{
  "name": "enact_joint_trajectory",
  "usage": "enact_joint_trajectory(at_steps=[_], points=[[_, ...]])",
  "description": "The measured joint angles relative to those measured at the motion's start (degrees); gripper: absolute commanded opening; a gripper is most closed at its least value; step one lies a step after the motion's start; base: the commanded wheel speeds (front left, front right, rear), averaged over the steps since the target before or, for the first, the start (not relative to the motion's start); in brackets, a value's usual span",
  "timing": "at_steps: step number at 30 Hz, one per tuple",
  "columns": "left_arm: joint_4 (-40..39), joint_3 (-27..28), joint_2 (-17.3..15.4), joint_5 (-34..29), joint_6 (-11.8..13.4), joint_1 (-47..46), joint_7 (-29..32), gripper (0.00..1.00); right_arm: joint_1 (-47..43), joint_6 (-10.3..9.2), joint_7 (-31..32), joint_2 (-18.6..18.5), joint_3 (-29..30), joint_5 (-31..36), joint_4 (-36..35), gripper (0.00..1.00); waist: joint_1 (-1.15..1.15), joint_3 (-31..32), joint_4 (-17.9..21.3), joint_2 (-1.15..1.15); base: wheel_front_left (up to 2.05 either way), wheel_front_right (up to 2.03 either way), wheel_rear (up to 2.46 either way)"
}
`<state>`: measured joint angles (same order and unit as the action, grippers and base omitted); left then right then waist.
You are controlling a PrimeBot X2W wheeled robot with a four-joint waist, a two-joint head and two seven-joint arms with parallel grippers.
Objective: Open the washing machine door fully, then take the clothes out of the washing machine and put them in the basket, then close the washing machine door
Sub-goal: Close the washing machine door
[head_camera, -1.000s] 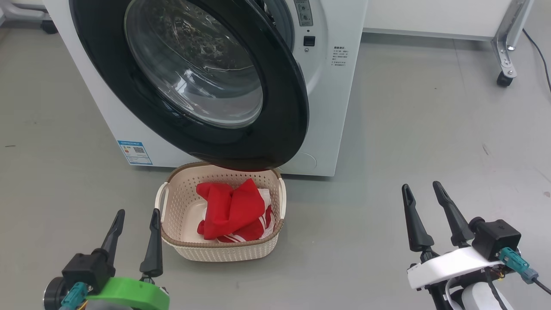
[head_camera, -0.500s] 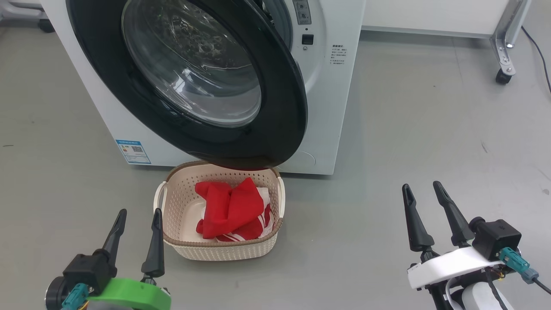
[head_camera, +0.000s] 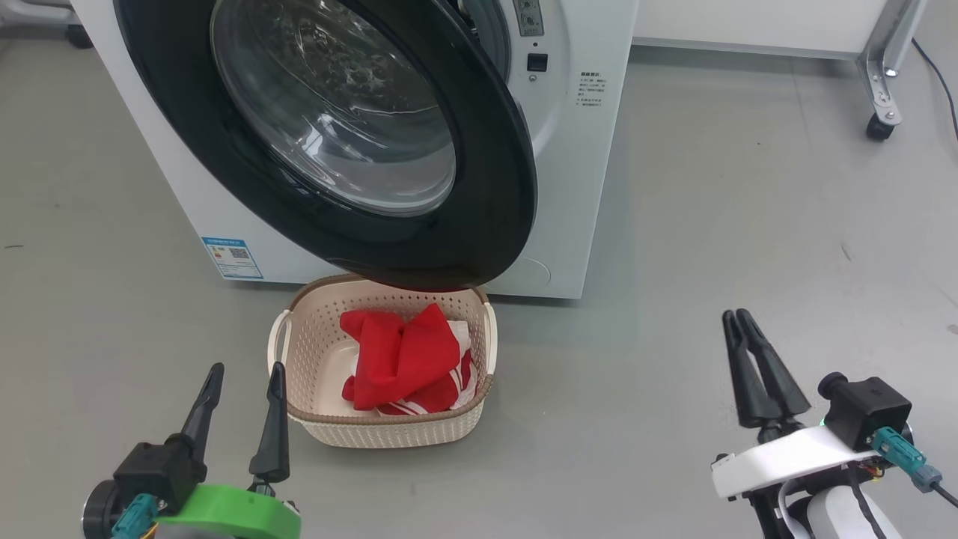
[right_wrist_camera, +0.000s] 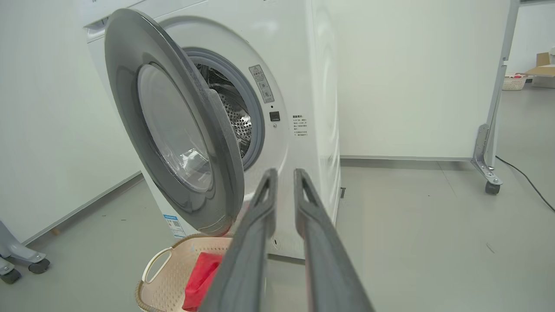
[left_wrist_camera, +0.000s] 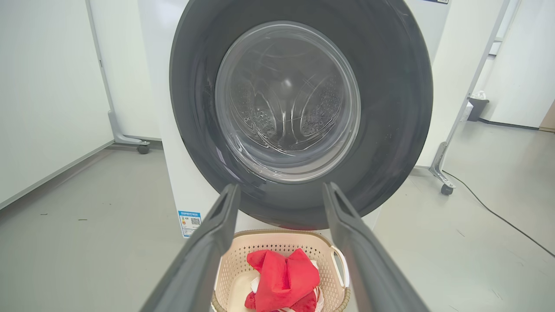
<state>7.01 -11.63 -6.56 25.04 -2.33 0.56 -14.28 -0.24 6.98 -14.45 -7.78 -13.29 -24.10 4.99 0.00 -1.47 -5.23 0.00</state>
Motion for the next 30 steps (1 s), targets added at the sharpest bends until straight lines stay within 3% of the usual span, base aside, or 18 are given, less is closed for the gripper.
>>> enact_joint_trajectory(at_steps=[6, 12, 21, 30], points=[[-0.2, -0.4, 0.3, -1.3, -0.3, 0.0, 0.0, 1.00, 1.1, 0.00, 0.0, -1.2, -1.7, 1.1, -1.5, 0.00, 0.00, -1.3, -0.5, 0.00, 0.00, 0.00, 0.00], [-0.7, -0.9, 0.6, -1.8, -0.5, -0.1, 0.0, 1.00, 5.2, 0.00, 0.0, -3.3, -7.0, 2.5, -3.0, 0.00, 0.00, -3.4, -1.4, 0.00, 0.00, 0.00, 0.00], [-1.5, -2.4, 1.3, -3.1, -1.0, -1.9, 0.0, 1.00, 15.0, 0.01, 2.6, -6.9, -14.6, 3.3, -3.4, 0.00, 0.00, -8.2, -2.9, 0.00, 0.00, 0.00, 0.00], [-2.6, -3.7, 2.5, -3.5, -1.5, -6.2, -0.1, 1.00, 25.5, 0.01, 4.6, -10.0, -16.6, 3.0, -2.4, 0.00, 0.00, -14.1, -5.2, 0.00, 0.00, 0.00, 0.00]])
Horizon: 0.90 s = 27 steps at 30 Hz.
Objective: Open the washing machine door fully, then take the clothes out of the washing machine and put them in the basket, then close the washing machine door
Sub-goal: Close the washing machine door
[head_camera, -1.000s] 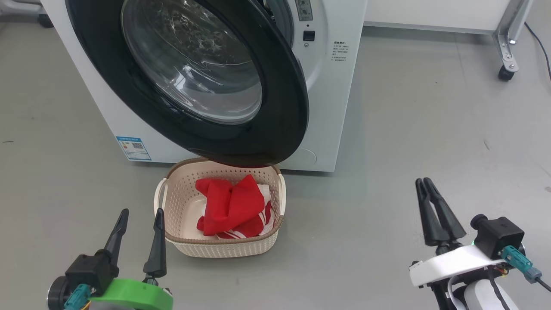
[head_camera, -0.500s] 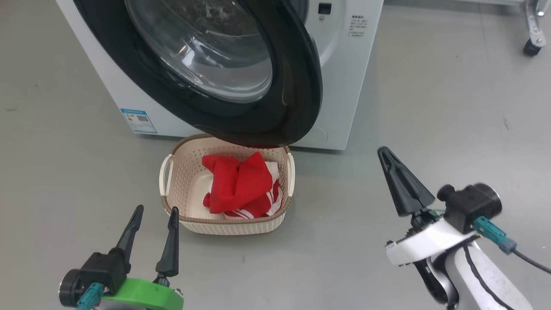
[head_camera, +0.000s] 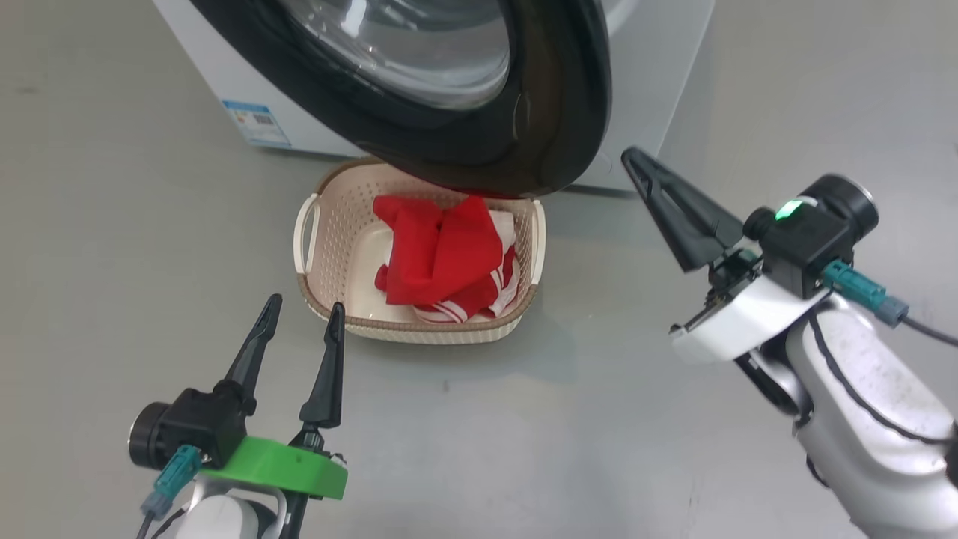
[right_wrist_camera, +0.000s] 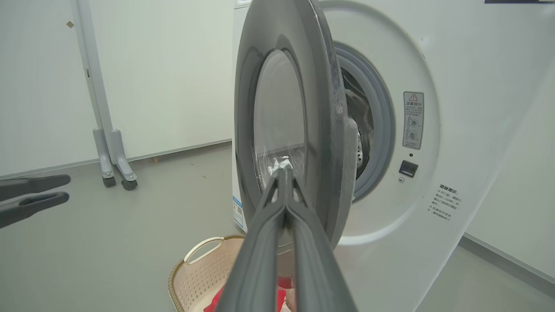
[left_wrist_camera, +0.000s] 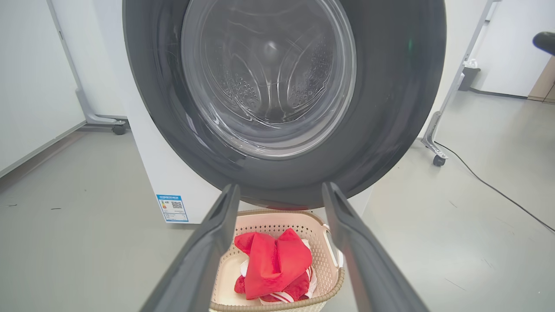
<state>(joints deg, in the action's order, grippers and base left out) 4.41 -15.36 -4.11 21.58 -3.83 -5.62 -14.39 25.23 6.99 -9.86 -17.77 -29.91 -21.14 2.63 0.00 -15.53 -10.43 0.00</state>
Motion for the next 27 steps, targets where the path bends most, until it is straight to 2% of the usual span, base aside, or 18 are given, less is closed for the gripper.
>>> enact_joint_trajectory(at_steps=[14, 27], points=[[-0.6, -0.3, 1.2, 0.0, 0.0, -4.5, -0.1, 1.00, 14.4, 0.00, 1.7, -4.7, -2.6, -2.2, 5.0, 0.00, 0.00, -9.1, -3.4, 0.00, 0.00, 0.00, 0.00], [0.0, -0.7, 1.7, 0.0, -0.3, -7.2, -0.1, 1.00, 21.6, 0.51, 1.0, -7.2, -4.4, -4.6, 10.3, 0.00, 0.00, -13.9, -5.1, 0.00, 0.00, 0.00, 0.00]])
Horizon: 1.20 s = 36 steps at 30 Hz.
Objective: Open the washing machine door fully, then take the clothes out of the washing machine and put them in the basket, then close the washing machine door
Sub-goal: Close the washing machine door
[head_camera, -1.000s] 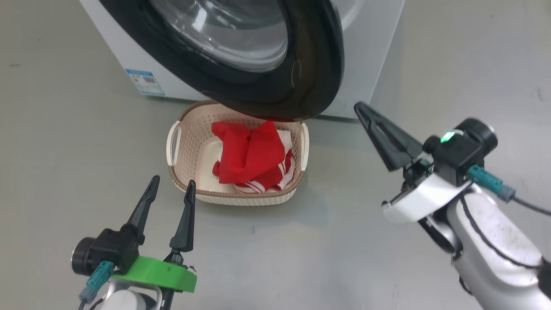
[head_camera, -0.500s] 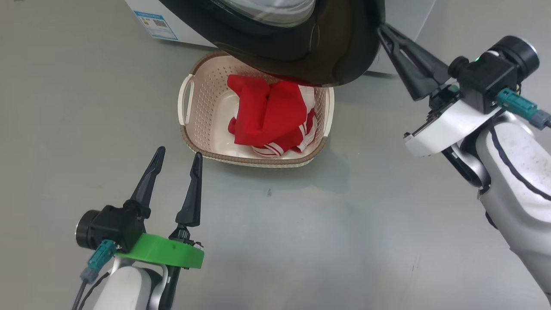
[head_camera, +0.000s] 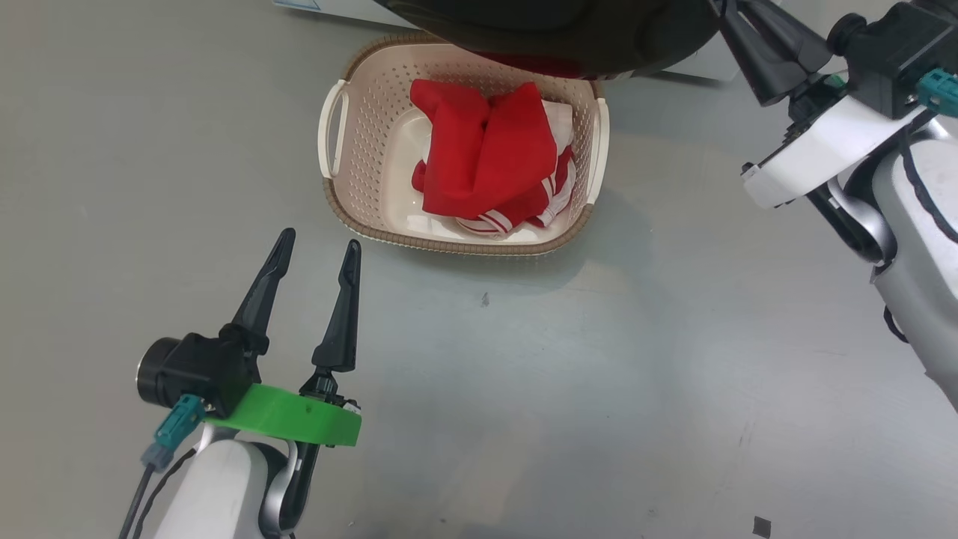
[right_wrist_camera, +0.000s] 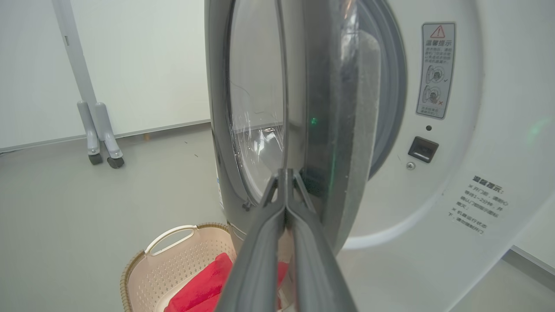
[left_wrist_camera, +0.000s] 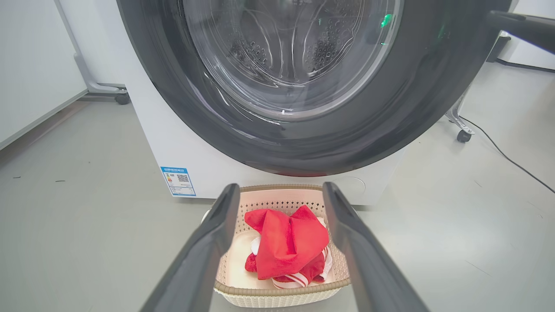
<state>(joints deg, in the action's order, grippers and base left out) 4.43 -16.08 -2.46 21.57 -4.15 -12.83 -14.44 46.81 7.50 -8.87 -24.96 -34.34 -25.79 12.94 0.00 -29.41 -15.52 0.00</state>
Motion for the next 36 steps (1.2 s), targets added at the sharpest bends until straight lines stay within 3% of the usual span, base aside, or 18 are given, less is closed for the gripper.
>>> enact_joint_trajectory(at_steps=[20, 36], points=[[-0.6, -1.0, 0.5, 0.3, -0.2, -3.0, 0.0, 1.00, 15.2, 0.00, 1.5, -6.2, -2.6, -2.4, 4.9, 0.00, 0.00, -6.3, -3.0, 0.00, 0.00, 0.00, 0.00], [-1.6, -3.7, 0.8, 4.7, 0.0, -5.5, 0.0, 1.00, 25.6, 0.01, 3.0, -9.4, -5.6, -3.3, 9.2, 0.00, 0.00, -10.9, -5.4, 0.00, 0.00, 0.00, 0.00]])
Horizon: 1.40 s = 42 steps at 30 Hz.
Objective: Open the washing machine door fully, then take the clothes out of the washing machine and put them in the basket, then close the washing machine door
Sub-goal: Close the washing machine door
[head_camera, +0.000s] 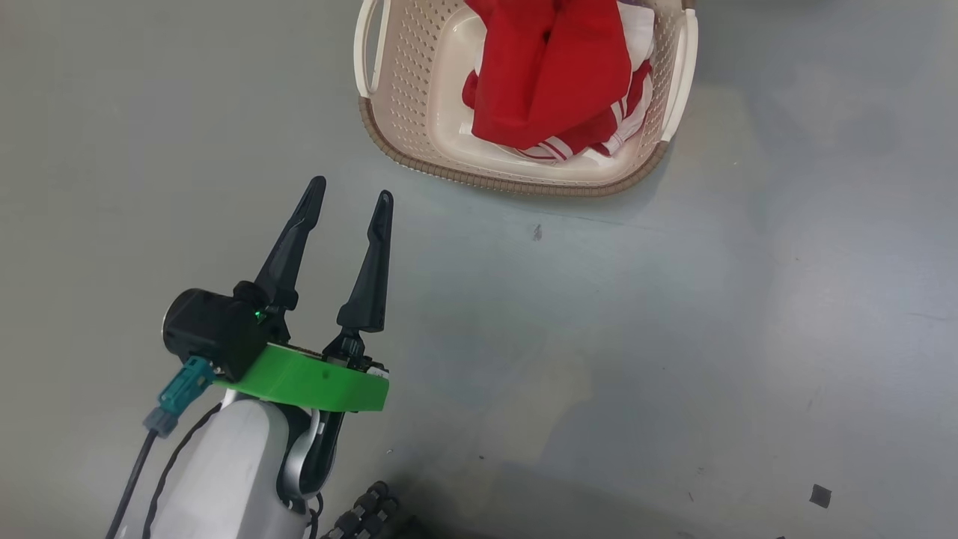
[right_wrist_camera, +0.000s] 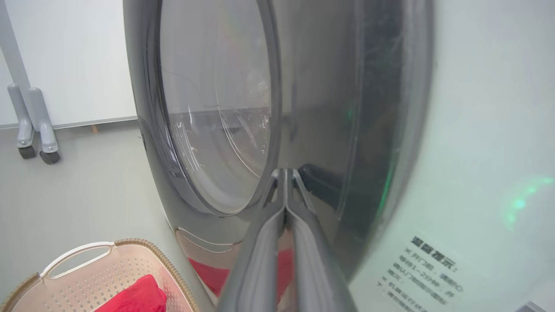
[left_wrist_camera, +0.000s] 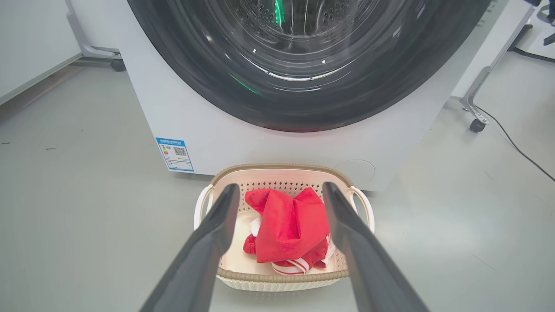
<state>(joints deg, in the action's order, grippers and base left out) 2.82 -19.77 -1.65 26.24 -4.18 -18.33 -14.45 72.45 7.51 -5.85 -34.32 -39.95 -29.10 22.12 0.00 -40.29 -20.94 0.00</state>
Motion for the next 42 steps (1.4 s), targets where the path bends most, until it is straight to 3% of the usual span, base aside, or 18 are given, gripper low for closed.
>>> enact_joint_trajectory(at_steps=[22, 33, 42], points=[[1.0, -0.4, 0.1, 0.9, 1.4, -1.2, 0.0, 1.00, 1.7, 0.46, -5.7, 1.5, -2.9, -1.7, 7.9, 0.00, 0.00, 0.9, -0.7, 0.00, 0.00, 0.00, 0.00], [3.5, 1.9, 0.1, -0.9, 1.4, -1.6, 0.0, 1.00, -6.6, 0.32, -8.1, 4.4, -6.1, -3.3, 10.2, 0.00, 0.00, 6.4, 1.7, 0.00, 0.00, 0.00, 0.00], [6.4, 3.6, 0.1, -3.5, 0.8, -1.4, 0.0, 1.00, -14.3, 0.32, -8.6, 6.4, -5.1, -4.6, 10.9, 0.00, 0.00, 12.7, 5.0, 0.00, 0.00, 0.00, 0.00]])
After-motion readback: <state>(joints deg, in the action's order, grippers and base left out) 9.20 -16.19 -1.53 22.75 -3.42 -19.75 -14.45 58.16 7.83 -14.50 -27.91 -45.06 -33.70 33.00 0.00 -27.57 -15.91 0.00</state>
